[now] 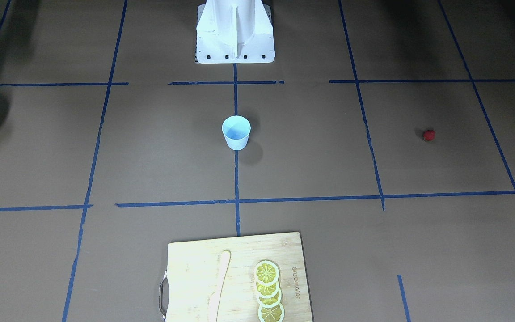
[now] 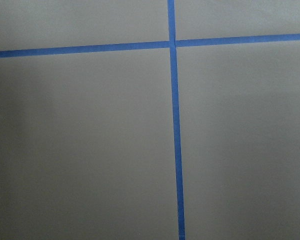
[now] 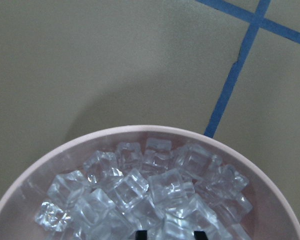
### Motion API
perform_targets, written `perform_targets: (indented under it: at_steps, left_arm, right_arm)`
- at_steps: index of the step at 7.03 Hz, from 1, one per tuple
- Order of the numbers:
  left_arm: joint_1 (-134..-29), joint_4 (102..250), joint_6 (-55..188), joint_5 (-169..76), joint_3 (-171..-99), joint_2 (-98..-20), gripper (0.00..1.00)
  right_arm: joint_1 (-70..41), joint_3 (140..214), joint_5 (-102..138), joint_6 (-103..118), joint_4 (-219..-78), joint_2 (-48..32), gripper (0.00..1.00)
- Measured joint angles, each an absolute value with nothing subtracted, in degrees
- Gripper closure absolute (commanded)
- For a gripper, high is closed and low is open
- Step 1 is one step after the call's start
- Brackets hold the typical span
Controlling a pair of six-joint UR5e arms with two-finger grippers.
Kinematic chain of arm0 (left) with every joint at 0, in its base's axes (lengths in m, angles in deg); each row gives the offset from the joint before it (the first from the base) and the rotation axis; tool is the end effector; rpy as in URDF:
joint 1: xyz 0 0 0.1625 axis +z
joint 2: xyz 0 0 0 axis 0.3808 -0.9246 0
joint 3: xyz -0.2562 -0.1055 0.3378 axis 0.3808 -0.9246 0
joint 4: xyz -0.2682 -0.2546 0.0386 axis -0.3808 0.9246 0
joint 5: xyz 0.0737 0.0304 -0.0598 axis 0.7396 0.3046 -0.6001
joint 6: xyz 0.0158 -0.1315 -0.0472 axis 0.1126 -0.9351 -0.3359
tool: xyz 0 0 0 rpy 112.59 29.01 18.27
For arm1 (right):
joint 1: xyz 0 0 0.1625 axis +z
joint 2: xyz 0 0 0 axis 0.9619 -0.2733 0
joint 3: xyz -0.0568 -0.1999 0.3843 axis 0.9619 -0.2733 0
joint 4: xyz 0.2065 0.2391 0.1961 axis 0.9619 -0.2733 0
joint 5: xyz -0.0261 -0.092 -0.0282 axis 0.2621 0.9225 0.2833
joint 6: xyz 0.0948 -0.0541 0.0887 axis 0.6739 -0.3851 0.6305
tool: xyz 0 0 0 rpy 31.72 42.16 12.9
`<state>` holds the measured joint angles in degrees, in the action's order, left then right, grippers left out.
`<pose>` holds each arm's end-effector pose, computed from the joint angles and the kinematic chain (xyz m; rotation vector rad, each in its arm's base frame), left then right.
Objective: Put ice and strawberries in cup
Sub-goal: 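Grasp an ice cube from the pink bowl with the right gripper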
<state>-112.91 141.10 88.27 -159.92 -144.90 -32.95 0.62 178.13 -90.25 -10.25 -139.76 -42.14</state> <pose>-0.0372 -0.3892 0.6773 -0.0181 0.7896 0.0761 -0.0554 -0.3569 0.7260 0.1249 -0.7429 -0.3585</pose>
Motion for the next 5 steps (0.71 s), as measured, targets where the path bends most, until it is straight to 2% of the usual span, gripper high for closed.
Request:
perform_targets:
  at_steps: [3, 5]
  left_arm:
    - [-112.9, 141.1, 88.3, -159.9, -145.3, -33.0, 0.00]
    - [-112.9, 141.1, 88.3, -159.9, -145.4, -33.0, 0.00]
  right_arm:
    - [1.4, 178.9, -90.3, -10.5, -140.0, -41.8, 0.96]
    - [4.4, 182.3, -90.6, -10.3, -144.4, -39.2, 0.98]
